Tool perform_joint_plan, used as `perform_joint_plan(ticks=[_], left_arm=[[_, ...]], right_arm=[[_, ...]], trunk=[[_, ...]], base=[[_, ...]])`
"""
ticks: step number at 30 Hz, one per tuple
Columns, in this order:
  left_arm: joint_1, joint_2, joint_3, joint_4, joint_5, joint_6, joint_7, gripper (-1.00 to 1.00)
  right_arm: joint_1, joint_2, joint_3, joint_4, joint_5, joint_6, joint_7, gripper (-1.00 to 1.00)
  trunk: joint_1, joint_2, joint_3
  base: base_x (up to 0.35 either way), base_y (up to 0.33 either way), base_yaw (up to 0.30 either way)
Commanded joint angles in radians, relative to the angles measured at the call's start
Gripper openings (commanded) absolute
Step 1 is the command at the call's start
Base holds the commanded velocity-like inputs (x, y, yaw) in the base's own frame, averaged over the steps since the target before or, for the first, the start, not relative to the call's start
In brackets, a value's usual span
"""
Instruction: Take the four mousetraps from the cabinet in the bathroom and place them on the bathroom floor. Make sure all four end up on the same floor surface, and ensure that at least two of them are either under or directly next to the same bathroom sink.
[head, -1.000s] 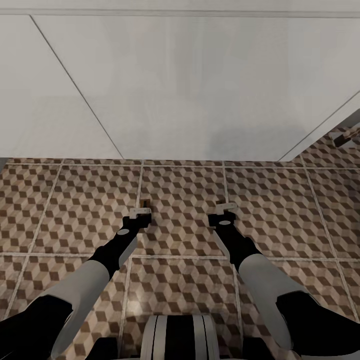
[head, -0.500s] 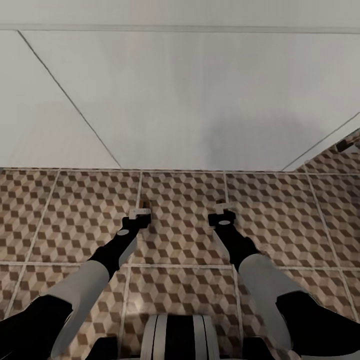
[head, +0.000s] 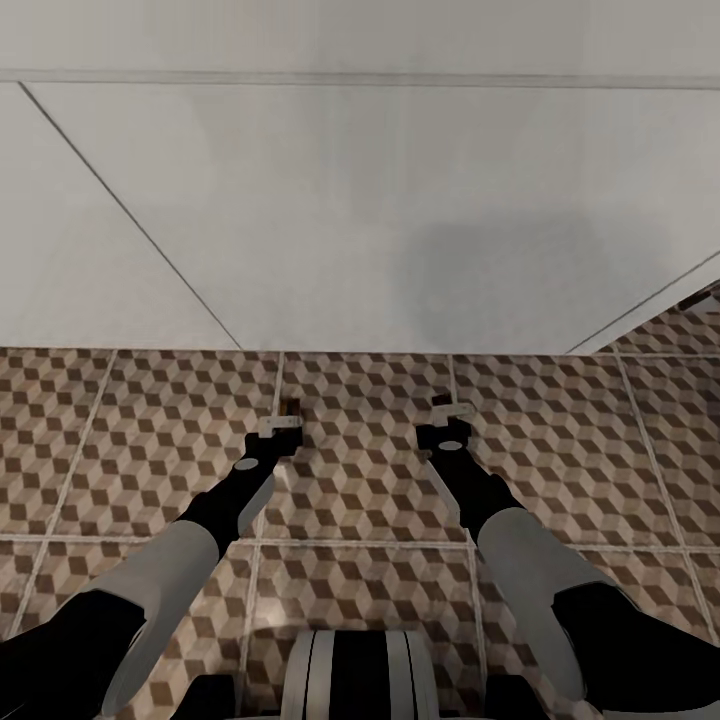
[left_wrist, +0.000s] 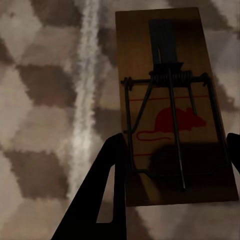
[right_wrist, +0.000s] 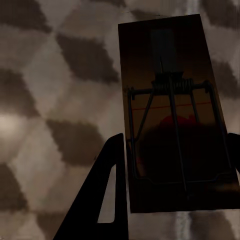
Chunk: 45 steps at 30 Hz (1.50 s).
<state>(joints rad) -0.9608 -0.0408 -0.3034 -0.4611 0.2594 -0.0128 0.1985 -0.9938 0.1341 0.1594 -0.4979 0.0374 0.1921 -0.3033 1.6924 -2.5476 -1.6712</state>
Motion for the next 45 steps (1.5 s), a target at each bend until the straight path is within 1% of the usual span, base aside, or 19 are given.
perform_joint_plan(ticks=[1,5,14,34,39,45], left_arm=[[-0.001,0.001,-0.009,0.000,0.009,-0.001,0.010,-1.00],[-0.001,0.001,-0.008,0.000,0.009,-0.001,0.010,-1.00],[0.000,0.001,-0.008,0.001,0.009,-0.001,0.010,-1.00],[-0.001,0.001,-0.007,-0.001,0.009,-0.002,0.009,-1.00],[0.000,0.001,-0.006,0.000,0.009,-0.002,0.010,-1.00],[-0.001,0.002,-0.006,0.002,0.010,-0.001,0.004,-1.00]], right_arm=[[0.000,-0.001,0.005,-0.001,0.002,0.004,-0.006,-1.00],[0.000,-0.001,0.005,-0.001,0.000,-0.011,-0.005,-1.00],[0.000,-0.001,0.005,-0.001,0.000,-0.013,-0.005,-1.00],[0.000,-0.002,0.005,0.002,-0.001,-0.006,0.002,-1.00],[0.000,-0.002,0.006,0.033,-0.001,-0.013,0.002,-1.00],[0.000,-0.001,0.006,0.046,-0.001,-0.015,0.003,-1.00]], trunk=[[0.000,0.000,-0.001],[0.000,0.000,-0.001],[0.000,0.000,-0.001],[0.000,0.000,-0.001],[0.000,0.000,-0.001],[0.000,0.000,-0.001]], base=[[0.003,0.000,0.000],[0.088,0.000,0.000],[0.213,0.000,0.000],[0.012,0.000,0.000],[0.000,0.000,0.000],[0.064,0.000,0.000]])
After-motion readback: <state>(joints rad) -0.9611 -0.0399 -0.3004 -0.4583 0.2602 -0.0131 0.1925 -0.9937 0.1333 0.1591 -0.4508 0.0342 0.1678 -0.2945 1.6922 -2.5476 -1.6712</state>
